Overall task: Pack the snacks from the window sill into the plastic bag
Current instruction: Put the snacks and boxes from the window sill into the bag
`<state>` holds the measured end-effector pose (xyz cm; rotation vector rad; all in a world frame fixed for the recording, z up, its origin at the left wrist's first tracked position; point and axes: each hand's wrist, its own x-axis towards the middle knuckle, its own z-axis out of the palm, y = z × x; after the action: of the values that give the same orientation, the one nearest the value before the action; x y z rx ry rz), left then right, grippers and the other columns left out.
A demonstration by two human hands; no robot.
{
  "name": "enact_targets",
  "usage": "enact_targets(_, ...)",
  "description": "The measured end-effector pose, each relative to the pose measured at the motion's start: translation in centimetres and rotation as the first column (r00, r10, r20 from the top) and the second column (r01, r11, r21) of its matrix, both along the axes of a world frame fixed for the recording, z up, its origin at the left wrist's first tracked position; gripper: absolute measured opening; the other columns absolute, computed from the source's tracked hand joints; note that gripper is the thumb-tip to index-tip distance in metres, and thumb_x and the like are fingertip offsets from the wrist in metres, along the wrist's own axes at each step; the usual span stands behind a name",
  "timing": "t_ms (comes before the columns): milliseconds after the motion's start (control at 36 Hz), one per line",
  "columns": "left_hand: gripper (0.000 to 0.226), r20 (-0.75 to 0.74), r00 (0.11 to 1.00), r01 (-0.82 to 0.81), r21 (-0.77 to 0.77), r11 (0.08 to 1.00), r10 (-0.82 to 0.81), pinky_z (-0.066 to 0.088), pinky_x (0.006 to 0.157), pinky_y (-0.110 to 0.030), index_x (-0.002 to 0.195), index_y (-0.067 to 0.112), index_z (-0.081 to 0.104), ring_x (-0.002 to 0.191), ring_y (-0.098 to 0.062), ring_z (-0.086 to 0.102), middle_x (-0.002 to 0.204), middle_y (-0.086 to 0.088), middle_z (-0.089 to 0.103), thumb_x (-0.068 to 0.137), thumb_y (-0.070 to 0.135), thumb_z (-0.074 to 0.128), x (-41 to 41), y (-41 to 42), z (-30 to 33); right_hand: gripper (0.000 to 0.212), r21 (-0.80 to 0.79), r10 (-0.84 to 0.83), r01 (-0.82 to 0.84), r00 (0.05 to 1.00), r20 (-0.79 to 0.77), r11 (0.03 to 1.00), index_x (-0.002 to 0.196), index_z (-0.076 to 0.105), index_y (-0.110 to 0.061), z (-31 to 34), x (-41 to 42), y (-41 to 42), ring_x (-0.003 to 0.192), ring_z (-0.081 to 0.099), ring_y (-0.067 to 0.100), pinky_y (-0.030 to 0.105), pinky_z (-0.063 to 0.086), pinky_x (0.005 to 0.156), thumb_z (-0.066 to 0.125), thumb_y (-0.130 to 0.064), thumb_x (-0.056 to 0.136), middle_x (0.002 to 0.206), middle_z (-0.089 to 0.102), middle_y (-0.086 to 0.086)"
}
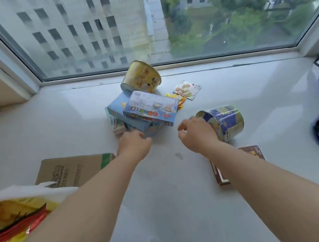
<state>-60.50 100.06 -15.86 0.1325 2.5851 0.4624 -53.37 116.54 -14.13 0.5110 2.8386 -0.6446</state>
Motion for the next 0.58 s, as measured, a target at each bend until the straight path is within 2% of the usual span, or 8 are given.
enact_targets(111, 0.049, 0.136, 0.952, -0.295, 0.167, 0.941, 0.275, 0.038, 0.078, -0.027, 0.119, 0.013, 0.059, 0.105, -0.027, 0.054, 0.123, -0.009, 0.057, 0.090, 0.051, 0.050, -3.6, 1.4, -1.9, 0.034, 0.008, -0.003, 0.003, 1.000, -0.008, 1.000, 0.122, 0.058, -0.016, -1.7, -4.8, 2.2, 0.115, 0.047, 0.027, 0.037, 0.043, 0.091, 0.045, -0.026, 0.093, 0.124, 0.052, 0.010)
enact_targets(167, 0.062, 0.171, 0.895, -0.443, 0.226, 0.868, 0.412, 0.042, 0.084, -0.029, 0.128, 0.009, 0.053, 0.112, -0.028, 0.054, 0.127, -0.010, 0.056, 0.087, 0.055, 0.053, -5.3, 2.0, -3.0, 0.034, -0.022, -0.027, 0.027, 1.000, -0.012, 0.999, 0.124, 0.056, -0.016, -2.8, -7.1, 3.0, 0.118, 0.044, 0.027, 0.037, 0.041, 0.095, 0.045, -0.027, 0.093, 0.127, 0.049, 0.010)
enact_targets(250, 0.079, 0.254, 0.768, -0.641, 0.314, 0.701, 0.588, 0.045, 0.095, -0.035, 0.133, 0.007, 0.047, 0.116, -0.030, 0.053, 0.128, -0.010, 0.055, 0.077, 0.060, 0.063, -7.4, 3.0, -4.2, 0.036, -0.060, -0.079, 0.077, 0.996, -0.040, 0.995, 0.128, 0.051, -0.017, -4.4, -10.0, 3.8, 0.124, 0.038, 0.027, 0.037, 0.037, 0.099, 0.046, -0.026, 0.093, 0.132, 0.044, 0.009)
enact_targets(306, 0.092, 0.313, 0.686, -0.727, 0.341, 0.597, 0.657, 0.048, 0.095, -0.039, 0.129, 0.011, 0.051, 0.110, -0.030, 0.057, 0.124, -0.010, 0.058, 0.060, 0.070, 0.069, -8.6, 3.5, -4.9, 0.039, -0.059, -0.111, 0.108, 0.992, -0.058, 0.992, 0.130, 0.049, -0.016, -5.4, -11.6, 4.3, 0.125, 0.036, 0.027, 0.037, 0.036, 0.100, 0.047, -0.026, 0.093, 0.135, 0.042, 0.009)
enact_targets(417, 0.139, 0.371, 0.585, -0.810, 0.315, 0.495, 0.721, 0.052, 0.087, -0.044, 0.127, 0.016, 0.051, 0.103, -0.031, 0.061, 0.119, -0.008, 0.061, 0.009, 0.089, 0.061, -12.6, 3.4, -11.1, 0.039, -0.059, -0.143, 0.142, 0.990, -0.010, 0.988, 0.132, 0.047, -0.017, -7.3, -14.0, 5.4, 0.127, 0.034, 0.027, 0.039, 0.034, 0.102, 0.042, -0.024, 0.095, 0.137, 0.040, 0.009)
enact_targets(472, 0.136, 0.398, 0.541, -0.838, 0.327, 0.437, 0.741, 0.055, 0.082, -0.042, 0.118, 0.018, 0.056, 0.093, -0.029, 0.065, 0.107, -0.005, 0.067, 0.000, 0.085, 0.062, -14.0, 3.4, -13.7, 0.038, -0.050, -0.147, 0.147, 0.989, 0.018, 0.988, 0.133, 0.047, -0.017, -8.2, -15.0, 5.9, 0.129, 0.033, 0.028, 0.040, 0.033, 0.103, 0.039, -0.021, 0.096, 0.139, 0.039, 0.010)
enact_targets(583, 0.110, 0.441, 0.506, -0.846, 0.422, 0.326, 0.742, 0.058, 0.073, -0.041, 0.106, 0.018, 0.061, 0.078, -0.026, 0.070, 0.088, -0.004, 0.072, 0.007, 0.065, 0.074, -13.8, 4.0, -12.4, 0.039, -0.084, -0.161, 0.163, 0.986, 0.037, 0.983, 0.132, 0.047, -0.017, -9.7, -16.9, 6.7, 0.127, 0.036, 0.030, 0.039, 0.034, 0.101, 0.034, -0.015, 0.096, 0.139, 0.040, 0.010)
